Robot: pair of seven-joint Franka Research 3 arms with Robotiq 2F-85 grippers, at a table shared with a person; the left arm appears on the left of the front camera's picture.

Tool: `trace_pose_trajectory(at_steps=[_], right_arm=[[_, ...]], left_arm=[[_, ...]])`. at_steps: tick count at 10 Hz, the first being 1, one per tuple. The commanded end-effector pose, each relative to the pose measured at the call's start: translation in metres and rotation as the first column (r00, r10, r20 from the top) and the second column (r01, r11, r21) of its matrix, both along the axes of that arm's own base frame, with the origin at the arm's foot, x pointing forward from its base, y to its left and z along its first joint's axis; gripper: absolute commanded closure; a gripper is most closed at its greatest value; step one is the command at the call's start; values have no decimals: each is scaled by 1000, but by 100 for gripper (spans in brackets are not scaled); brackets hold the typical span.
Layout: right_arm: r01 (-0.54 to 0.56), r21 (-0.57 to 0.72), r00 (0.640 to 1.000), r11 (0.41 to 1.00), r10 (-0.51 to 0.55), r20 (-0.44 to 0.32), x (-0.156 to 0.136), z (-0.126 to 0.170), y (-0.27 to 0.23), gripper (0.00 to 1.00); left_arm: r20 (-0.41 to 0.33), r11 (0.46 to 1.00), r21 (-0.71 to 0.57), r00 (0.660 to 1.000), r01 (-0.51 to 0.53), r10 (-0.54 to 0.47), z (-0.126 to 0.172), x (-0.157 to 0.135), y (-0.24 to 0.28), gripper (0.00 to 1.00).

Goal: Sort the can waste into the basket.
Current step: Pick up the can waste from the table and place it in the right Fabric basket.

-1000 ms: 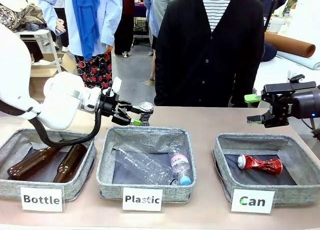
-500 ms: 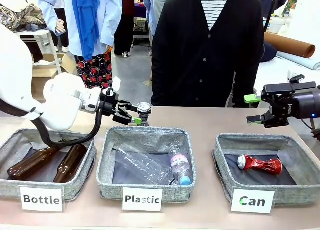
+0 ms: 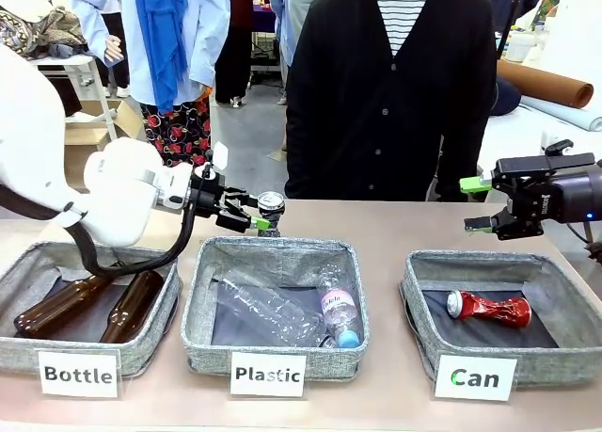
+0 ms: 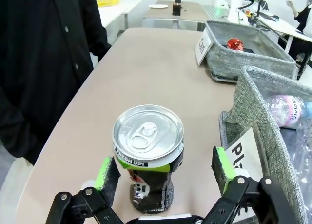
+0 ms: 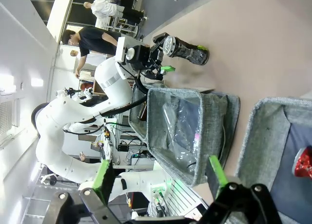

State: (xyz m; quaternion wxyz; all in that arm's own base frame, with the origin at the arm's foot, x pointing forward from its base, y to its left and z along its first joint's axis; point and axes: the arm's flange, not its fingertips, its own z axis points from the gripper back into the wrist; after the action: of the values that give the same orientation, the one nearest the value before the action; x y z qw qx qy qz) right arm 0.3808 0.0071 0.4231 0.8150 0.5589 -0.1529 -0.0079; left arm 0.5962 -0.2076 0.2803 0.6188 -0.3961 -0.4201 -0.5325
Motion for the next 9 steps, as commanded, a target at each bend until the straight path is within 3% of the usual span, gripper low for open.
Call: trace_pose_trajectory(at_steps=[1, 2, 3, 4, 5, 6, 9], right_arm=[[-5, -5, 1000, 1000, 5, 4, -1, 1, -1, 0], [-5, -5, 1000, 1000, 5, 4, -1, 1, -1, 0], [-5, -5, 1000, 1000, 5, 4, -1, 1, -1, 0], [-5, -5, 1000, 1000, 5, 4, -1, 1, -1, 0], [-5, -5, 1000, 1000, 5, 4, -1, 1, -1, 0], [-5, -5, 1000, 1000, 5, 4, -1, 1, -1, 0], [-5, -5, 1000, 1000, 5, 4, -1, 1, -1, 0]], left_arm=[[4, 999, -39, 1000, 3, -3, -5, 4, -13, 0], [-29, 998, -58, 1000, 7, -8, -5, 4, -16, 0], [-38, 997, -76, 999, 33, -36, -6, 2, -17, 24], [-58, 995, -91, 997, 41, -46, -6, 4, -17, 60], [-56, 994, -103, 997, 40, -45, -5, 4, -17, 84], [-52, 994, -101, 998, 38, -44, -4, 4, -17, 100], [-36, 992, -120, 999, 26, -30, 0, 11, -11, 97]])
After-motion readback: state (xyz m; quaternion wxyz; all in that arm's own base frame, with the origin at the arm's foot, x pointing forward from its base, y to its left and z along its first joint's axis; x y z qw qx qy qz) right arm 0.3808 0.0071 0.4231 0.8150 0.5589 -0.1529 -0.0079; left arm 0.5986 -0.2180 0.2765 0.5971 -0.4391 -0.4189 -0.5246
